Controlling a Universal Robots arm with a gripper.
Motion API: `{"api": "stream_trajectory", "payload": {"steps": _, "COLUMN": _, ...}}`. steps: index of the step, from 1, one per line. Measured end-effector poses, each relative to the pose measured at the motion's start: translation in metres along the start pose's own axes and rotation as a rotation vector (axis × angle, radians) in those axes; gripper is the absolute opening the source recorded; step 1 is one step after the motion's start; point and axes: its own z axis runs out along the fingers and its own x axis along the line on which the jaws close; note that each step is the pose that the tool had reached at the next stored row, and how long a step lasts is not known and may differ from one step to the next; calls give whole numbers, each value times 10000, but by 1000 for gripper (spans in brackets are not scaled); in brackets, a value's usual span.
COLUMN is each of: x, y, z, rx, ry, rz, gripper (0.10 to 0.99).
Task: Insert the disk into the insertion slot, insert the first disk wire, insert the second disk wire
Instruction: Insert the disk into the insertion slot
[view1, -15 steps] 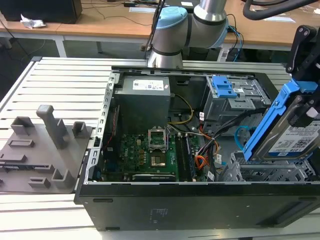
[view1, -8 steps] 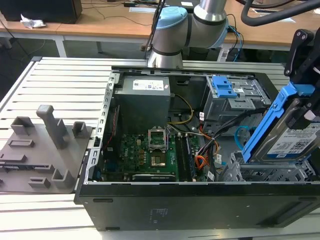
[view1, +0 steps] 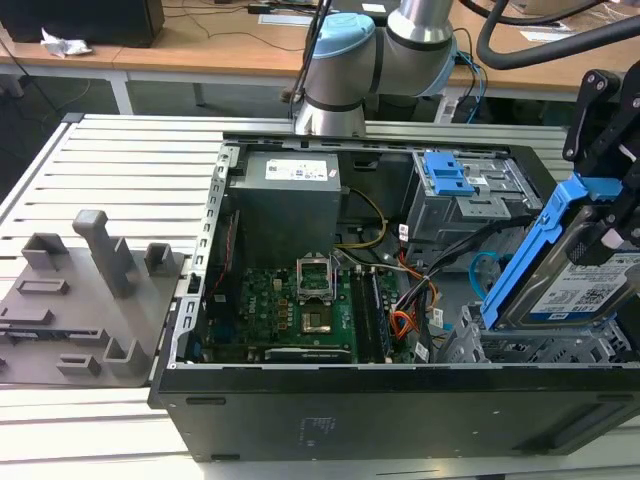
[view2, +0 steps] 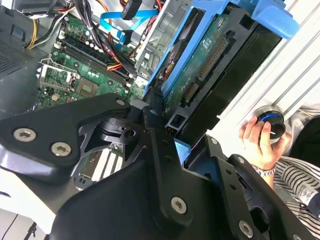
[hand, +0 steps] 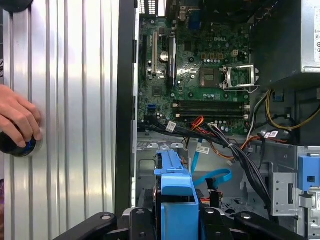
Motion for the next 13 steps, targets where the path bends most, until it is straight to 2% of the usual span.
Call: {"api": "stream_trajectory", "payload": {"steps": 13, "x": -1, "y": -5, "z": 114, "rx": 1, "ry": 0, "rz": 0, "gripper": 365}}
